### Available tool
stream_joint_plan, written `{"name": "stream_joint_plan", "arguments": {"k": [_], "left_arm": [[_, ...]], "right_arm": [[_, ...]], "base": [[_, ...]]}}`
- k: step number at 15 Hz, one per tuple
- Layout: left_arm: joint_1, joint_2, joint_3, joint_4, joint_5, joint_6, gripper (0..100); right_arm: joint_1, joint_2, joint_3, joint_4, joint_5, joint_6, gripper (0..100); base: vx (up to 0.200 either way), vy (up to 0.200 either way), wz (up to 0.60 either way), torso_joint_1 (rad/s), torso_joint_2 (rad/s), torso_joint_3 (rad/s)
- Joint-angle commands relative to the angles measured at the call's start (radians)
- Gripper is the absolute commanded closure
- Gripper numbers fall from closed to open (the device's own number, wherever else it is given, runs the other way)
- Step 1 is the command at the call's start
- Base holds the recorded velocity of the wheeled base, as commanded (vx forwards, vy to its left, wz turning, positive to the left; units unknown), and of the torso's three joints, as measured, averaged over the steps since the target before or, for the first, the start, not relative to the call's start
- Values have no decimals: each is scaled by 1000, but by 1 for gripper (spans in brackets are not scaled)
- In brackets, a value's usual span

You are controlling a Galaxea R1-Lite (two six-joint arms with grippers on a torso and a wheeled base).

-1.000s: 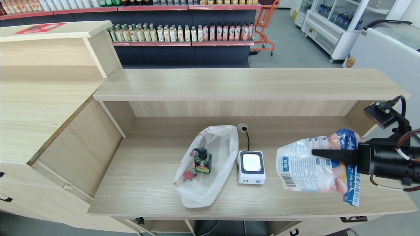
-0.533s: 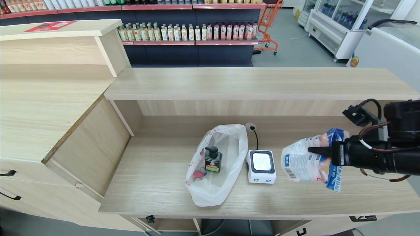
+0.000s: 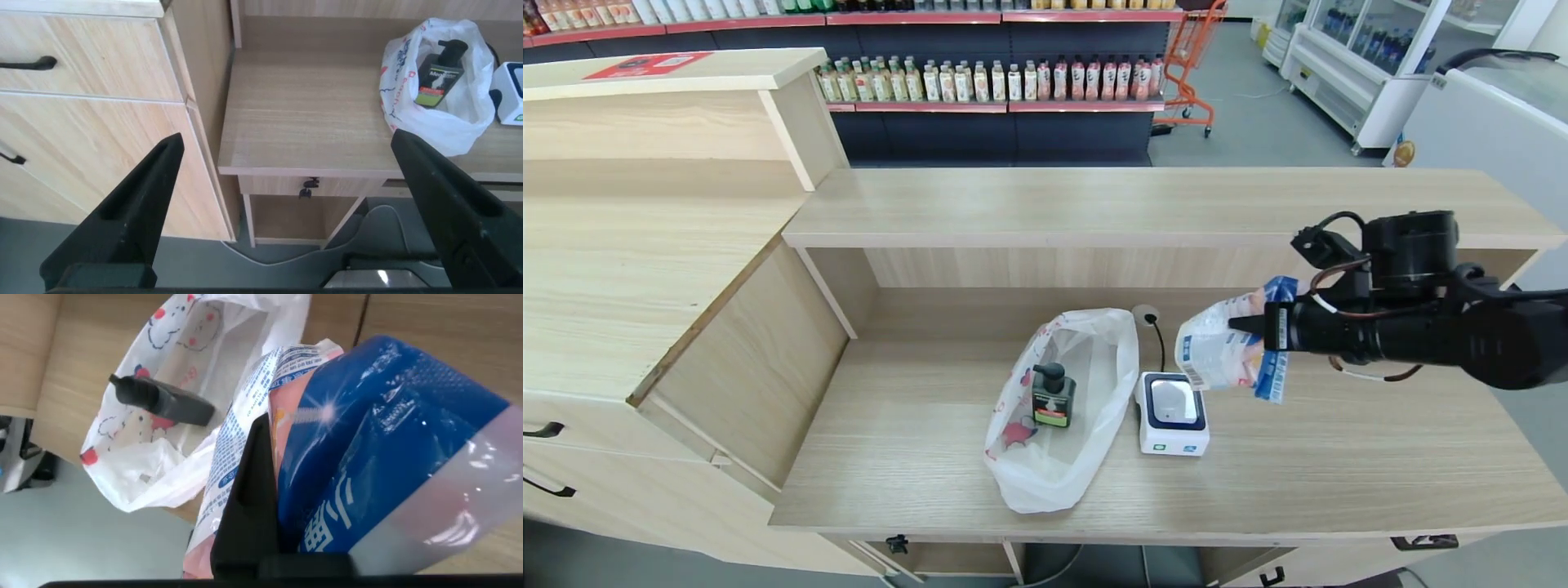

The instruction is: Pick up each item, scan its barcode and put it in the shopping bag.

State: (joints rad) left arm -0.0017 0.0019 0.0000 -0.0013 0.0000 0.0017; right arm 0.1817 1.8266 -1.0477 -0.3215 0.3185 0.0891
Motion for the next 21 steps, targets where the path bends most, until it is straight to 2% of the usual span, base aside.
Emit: {"name": "stream_joint_plan", "arguments": {"k": [1,5,11,19,20,21], "left_arm": [[0,0,0,0,0,0,0],[0,0,0,0,0,0,0],[0,0,0,0,0,0,0],[0,0,0,0,0,0,0],[0,0,0,0,0,0,0],[0,0,0,0,0,0,0]], "right_arm": [[65,142,-84,-4,-1,-22,100],[153,295,-192,-88,-3,-97,100],[176,436,-301,-128,2,-287,100],[202,505,-376,-128,4,-290,100],[202,508,-382,-126,5,-296,0],[202,508,-384,-128,7,-296,0]], "base": [[0,0,0,0,0,0],[0,0,0,0,0,0],[0,0,0,0,0,0],[0,0,0,0,0,0],[0,0,0,0,0,0],[0,0,0,0,0,0]]}}
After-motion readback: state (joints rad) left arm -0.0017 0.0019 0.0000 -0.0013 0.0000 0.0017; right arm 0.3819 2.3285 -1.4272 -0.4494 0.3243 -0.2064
